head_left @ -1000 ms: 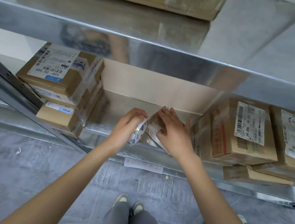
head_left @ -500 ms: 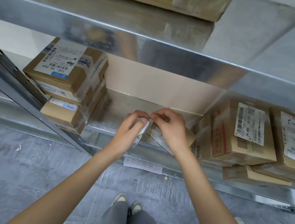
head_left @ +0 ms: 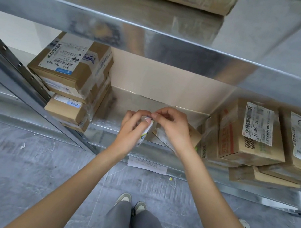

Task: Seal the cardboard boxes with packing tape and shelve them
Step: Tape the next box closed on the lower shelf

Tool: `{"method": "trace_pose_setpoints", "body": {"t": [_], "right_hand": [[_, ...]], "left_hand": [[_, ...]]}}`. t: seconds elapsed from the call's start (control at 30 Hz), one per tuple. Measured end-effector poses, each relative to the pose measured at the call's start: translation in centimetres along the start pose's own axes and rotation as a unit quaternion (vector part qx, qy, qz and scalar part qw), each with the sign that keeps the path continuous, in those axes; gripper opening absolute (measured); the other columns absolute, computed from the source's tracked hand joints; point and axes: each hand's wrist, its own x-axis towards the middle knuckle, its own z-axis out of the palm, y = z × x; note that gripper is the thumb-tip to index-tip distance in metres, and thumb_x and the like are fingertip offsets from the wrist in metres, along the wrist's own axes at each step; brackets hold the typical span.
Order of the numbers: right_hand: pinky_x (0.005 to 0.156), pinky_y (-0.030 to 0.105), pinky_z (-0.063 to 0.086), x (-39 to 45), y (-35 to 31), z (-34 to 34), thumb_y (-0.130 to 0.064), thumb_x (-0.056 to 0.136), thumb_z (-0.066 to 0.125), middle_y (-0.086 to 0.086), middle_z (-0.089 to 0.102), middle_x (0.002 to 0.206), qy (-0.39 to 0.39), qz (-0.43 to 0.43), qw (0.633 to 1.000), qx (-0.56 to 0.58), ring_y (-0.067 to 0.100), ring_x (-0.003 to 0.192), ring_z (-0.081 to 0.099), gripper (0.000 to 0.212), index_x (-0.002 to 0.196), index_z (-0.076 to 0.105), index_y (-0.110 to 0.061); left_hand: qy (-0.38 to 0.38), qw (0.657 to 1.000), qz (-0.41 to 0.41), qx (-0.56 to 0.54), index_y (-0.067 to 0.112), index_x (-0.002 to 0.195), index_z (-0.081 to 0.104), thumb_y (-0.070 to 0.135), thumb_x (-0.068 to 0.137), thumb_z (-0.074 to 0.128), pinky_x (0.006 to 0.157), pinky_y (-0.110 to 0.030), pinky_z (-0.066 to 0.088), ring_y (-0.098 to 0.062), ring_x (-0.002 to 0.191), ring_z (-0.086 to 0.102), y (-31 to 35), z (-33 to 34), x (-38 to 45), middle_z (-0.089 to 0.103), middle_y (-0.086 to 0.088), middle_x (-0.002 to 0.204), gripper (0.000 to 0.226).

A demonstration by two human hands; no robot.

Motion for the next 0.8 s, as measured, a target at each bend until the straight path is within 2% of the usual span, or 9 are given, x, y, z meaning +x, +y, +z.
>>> {"method": "trace_pose_setpoints", "body": {"t": [0.07,0.13,0.2,0.3,0.37,0.47,0.6,0.67,0.8], "right_hand": [[0.067,0.018,0.044,0.0,0.0,0.1,-0.004,0.082,0.072,-0.002,0.064,0.071,0.003,-0.01,1.0,-0.005,0.006,0.067,0.056,0.014,0.074,0.067,-0.014],[0.067,0.016,0.043,-0.1,0.0,0.2,-0.003,0.082,0.072,-0.006,0.064,0.069,0.006,-0.018,1.0,-0.01,0.001,0.064,0.056,0.017,0.073,0.066,-0.016],[0.067,0.017,0.044,0.0,0.0,0.3,-0.003,0.082,0.072,-0.008,0.065,0.069,0.013,-0.021,1.0,-0.013,0.001,0.064,0.057,0.021,0.071,0.066,-0.019],[0.067,0.018,0.045,0.0,0.2,0.3,-0.004,0.082,0.072,-0.01,0.066,0.068,0.026,-0.013,1.0,-0.003,0.002,0.065,0.059,0.021,0.07,0.066,-0.02],[0.069,0.02,0.046,-0.1,0.3,0.3,-0.005,0.082,0.073,-0.008,0.067,0.069,0.039,-0.01,0.999,0.0,0.004,0.067,0.06,0.019,0.07,0.068,-0.018],[0.072,0.024,0.049,-0.4,0.5,0.3,-0.007,0.082,0.074,-0.003,0.069,0.071,0.067,-0.003,0.998,0.015,0.009,0.07,0.062,0.012,0.072,0.07,-0.014],[0.065,0.018,0.047,-0.7,0.4,0.8,-0.009,0.08,0.076,-0.001,0.069,0.068,0.114,0.026,0.991,0.061,0.004,0.064,0.061,0.009,0.075,0.07,-0.004],[0.062,0.015,0.045,-0.8,0.3,1.3,-0.006,0.08,0.074,-0.001,0.067,0.066,0.145,0.042,0.985,0.08,0.002,0.06,0.059,0.008,0.076,0.07,-0.001],[0.06,0.018,0.045,-1.1,0.1,2.1,-0.001,0.078,0.072,0.001,0.065,0.065,0.173,0.069,0.975,0.125,0.007,0.06,0.058,0.013,0.069,0.067,-0.008]], "left_hand": [[0.009,1.0,0.025,0.009,0.032,0.106,0.063,0.048,0.088,0.051,0.083,-0.012,0.042,-0.001,0.096,0.054,-0.3,0.0,0.1,0.056,-0.012,0.112,0.027],[0.02,0.999,0.039,0.001,0.034,0.106,0.063,0.047,0.087,0.053,0.075,-0.027,0.042,-0.02,0.082,0.055,-0.5,0.1,0.1,0.06,-0.012,0.092,0.025],[0.025,0.998,0.046,-0.018,0.031,0.115,0.061,0.03,0.094,0.058,0.065,-0.025,0.04,-0.015,0.068,0.048,-0.4,0.3,-0.1,0.053,-0.01,0.075,0.021],[0.047,0.996,0.006,-0.07,0.019,0.127,0.049,0.009,0.095,0.06,0.071,-0.013,0.045,-0.007,0.073,0.057,-0.2,0.7,-0.1,0.059,-0.008,0.075,0.036],[0.068,0.992,-0.034,-0.103,0.011,0.12,0.055,0.007,0.093,0.063,0.071,-0.009,0.046,0.0,0.07,0.06,0.1,1.0,0.1,0.064,-0.003,0.075,0.028],[0.082,0.984,-0.068,-0.142,0.006,0.108,0.064,0.005,0.09,0.066,0.063,-0.008,0.046,0.005,0.067,0.062,0.7,1.2,0.1,0.069,0.002,0.079,0.017],[0.102,0.978,-0.077,-0.163,0.008,0.106,0.064,0.005,0.088,0.069,0.069,-0.011,0.049,-0.006,0.079,0.065,0.8,1.7,0.2,0.071,-0.006,0.09,0.018],[0.114,0.976,-0.073,-0.17,0.012,0.1,0.063,0.003,0.088,0.068,0.069,-0.014,0.05,-0.011,0.081,0.064,1.0,2.1,0.3,0.069,-0.006,0.089,0.016],[0.135,0.972,-0.053,-0.183,0.006,0.1,0.06,-0.002,0.088,0.065,0.07,-0.015,0.052,-0.01,0.079,0.063,1.4,2.8,0.1,0.065,-0.006,0.087,0.015]]}}
